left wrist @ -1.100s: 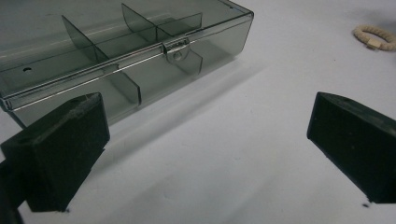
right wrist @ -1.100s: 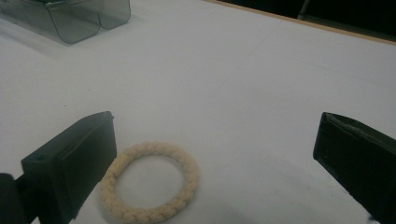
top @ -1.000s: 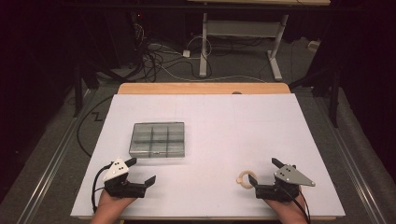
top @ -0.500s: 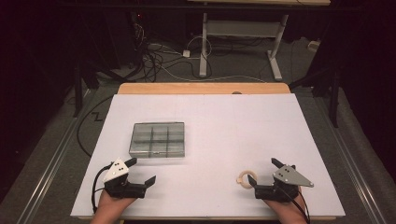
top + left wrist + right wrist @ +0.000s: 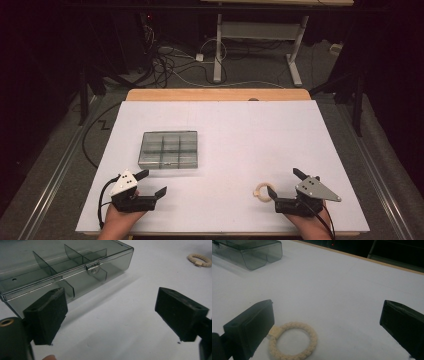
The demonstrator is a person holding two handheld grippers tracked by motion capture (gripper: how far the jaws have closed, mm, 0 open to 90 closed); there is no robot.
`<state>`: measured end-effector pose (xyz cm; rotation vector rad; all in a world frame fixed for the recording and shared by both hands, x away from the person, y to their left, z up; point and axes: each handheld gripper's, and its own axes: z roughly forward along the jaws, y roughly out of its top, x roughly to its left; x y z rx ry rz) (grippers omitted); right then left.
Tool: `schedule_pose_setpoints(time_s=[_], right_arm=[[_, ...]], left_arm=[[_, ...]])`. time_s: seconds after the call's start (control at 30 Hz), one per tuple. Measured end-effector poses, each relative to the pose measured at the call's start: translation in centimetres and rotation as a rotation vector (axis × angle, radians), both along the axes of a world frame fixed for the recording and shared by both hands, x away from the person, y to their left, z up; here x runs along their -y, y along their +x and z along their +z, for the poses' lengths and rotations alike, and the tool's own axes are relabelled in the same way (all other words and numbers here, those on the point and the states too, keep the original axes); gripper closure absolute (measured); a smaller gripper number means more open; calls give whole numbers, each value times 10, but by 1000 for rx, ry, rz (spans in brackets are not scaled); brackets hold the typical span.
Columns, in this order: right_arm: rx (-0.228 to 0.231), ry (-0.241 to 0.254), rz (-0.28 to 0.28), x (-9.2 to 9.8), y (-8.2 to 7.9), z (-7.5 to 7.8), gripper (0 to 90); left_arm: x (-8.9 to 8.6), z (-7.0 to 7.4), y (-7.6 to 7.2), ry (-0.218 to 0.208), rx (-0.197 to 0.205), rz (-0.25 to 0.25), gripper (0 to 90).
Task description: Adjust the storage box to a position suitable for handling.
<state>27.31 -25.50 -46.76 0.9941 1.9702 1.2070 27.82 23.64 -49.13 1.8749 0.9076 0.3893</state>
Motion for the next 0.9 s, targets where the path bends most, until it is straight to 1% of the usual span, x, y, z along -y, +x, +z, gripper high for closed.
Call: schedule_pose_setpoints(time_s=[0.03, 0.2, 0.33, 0.37, 0.4, 0.43, 0.47, 0.5, 0.53, 0.57, 0.6, 0.63, 0.67, 0.73, 0.77, 0.87, 0.9], right_arm=[[1, 5, 0, 1, -1, 1, 2], [3, 2, -2, 1, -1, 1, 2], [-6, 0, 6, -1, -1, 1, 2], [-6, 0, 6, -1, -1, 1, 2], [-5, 1, 9, -2, -1, 1, 2], [-5, 0, 12, -3, -1, 1, 2], [-7, -5, 15, -4, -1, 0, 2], [-7, -9, 17, -4, -1, 0, 2], [-8, -6, 19, -5, -1, 0, 2], [-10, -6, 22, -6, 0, 0, 2], [-10, -6, 22, -6, 0, 0, 2], [-12, -12, 26, -8, 0, -1, 2], [-14, -15, 25, -9, 1, -1, 2], [-14, -17, 25, -10, 1, -1, 2], [-9, -16, 26, -9, 1, 1, 2], [-7, -13, 24, -8, -1, 1, 2], [-6, -13, 24, -7, -1, 1, 2]], left_arm=[[0, 0, 0, -3, 0, -2, 143], [0, 0, 1, -10, -6, -15, 170], [-1, 0, 1, -14, -10, -30, 295], [-1, 0, 1, -15, -9, -32, 295], [-1, 0, 1, -13, -9, -25, 372], [-1, 0, 1, -10, -10, -19, 411], [0, 0, 1, 0, -15, 7, 452], [0, 0, 1, 0, -15, 7, 489], [0, 0, 1, -1, -13, 5, 545], [0, 0, 0, -1, -7, 7, 565], [0, 0, 0, -2, -4, 5, 565], [0, 0, 0, -4, -3, 4, 636], [0, 1, -1, -4, 7, -3, 669], [0, 1, -1, -5, 7, -10, 689], [0, 1, -1, -5, 3, -12, 731], [-4, 1, 1, -35, -19, -22, 820], [-4, 1, 1, -35, -19, -22, 853]])
